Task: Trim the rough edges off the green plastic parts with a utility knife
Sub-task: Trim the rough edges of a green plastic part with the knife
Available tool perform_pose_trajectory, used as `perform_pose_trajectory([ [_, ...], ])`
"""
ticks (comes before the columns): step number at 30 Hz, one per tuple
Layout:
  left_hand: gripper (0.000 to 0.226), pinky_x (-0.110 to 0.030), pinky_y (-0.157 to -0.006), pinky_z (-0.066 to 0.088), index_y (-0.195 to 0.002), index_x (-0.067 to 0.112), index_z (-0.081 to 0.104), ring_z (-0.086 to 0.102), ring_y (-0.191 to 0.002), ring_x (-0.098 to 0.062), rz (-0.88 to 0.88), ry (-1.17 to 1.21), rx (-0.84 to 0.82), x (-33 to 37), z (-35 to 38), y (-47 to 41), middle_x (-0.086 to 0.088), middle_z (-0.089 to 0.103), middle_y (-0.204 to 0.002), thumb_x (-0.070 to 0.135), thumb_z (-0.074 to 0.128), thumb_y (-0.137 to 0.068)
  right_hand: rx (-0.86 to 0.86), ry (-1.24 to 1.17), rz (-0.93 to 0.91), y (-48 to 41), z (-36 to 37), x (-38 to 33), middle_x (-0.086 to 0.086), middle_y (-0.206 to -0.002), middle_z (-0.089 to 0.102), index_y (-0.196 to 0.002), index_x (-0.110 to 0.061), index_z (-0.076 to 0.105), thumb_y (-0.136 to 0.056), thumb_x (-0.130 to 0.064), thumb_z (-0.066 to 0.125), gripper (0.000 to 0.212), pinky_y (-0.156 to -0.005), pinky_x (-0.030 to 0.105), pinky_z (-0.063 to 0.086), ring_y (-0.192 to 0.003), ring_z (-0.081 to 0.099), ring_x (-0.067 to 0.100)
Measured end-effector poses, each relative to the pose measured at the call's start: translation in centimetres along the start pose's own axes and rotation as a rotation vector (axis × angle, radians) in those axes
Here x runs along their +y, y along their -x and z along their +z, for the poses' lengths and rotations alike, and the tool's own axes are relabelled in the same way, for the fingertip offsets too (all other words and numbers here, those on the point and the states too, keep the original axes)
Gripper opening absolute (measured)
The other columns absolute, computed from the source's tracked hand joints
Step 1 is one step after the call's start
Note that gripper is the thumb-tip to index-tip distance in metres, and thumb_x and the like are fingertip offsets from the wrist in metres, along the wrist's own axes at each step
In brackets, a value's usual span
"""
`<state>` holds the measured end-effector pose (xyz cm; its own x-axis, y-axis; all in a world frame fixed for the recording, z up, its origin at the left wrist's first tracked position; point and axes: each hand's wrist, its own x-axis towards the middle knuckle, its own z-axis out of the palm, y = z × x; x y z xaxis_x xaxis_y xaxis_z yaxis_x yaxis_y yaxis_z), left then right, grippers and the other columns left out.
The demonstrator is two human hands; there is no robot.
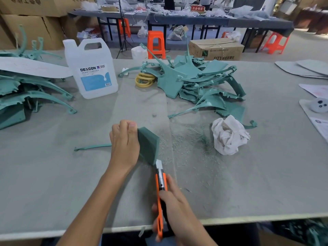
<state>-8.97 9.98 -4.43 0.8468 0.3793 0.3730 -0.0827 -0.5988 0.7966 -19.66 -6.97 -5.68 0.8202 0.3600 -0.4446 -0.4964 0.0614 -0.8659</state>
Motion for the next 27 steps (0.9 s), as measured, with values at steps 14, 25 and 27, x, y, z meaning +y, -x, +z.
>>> perform_pose_trajectory([
  [14,0.029,-0.016,-0.079,0.024,-0.083,0.036,0.038,0.034,-0.097,-0.015,-0.015,-0.004,-0.050,-0.4,-0.3,-0.2,0.001,0.044,-0.098,0.036,0.025,-0.108,-0.055,0.035,-0.494,5.7,2.9,-5.7,0.003,-0.072,0.062,-0.139,-0.072,0.033,-0.093,-0.043,0.055,0.058,-0.048,0.030,0.053,-0.047,0.056,0.020],
  [25,0.028,-0.015,-0.078,0.024,-0.082,0.037,0.037,0.034,-0.095,-0.016,0.035,0.005,-0.025,-0.3,-0.3,-0.2,0.004,0.044,-0.094,0.049,0.018,-0.099,0.132,0.177,-0.189,0.2,0.2,1.1,0.010,-0.081,0.062,-0.145,-0.054,0.034,-0.105,-0.019,0.050,0.055,-0.051,0.029,0.052,-0.054,0.059,0.018],
  [27,0.029,-0.010,-0.079,0.024,-0.085,0.035,0.040,0.034,-0.096,-0.015,0.028,0.006,-0.031,-0.4,-0.2,-0.2,0.003,0.044,-0.095,0.048,0.019,-0.101,0.104,0.212,-0.204,0.4,0.7,0.9,0.003,-0.079,0.062,-0.152,-0.049,0.032,-0.104,-0.023,0.053,0.058,-0.060,0.036,0.055,-0.060,0.059,0.016],
])
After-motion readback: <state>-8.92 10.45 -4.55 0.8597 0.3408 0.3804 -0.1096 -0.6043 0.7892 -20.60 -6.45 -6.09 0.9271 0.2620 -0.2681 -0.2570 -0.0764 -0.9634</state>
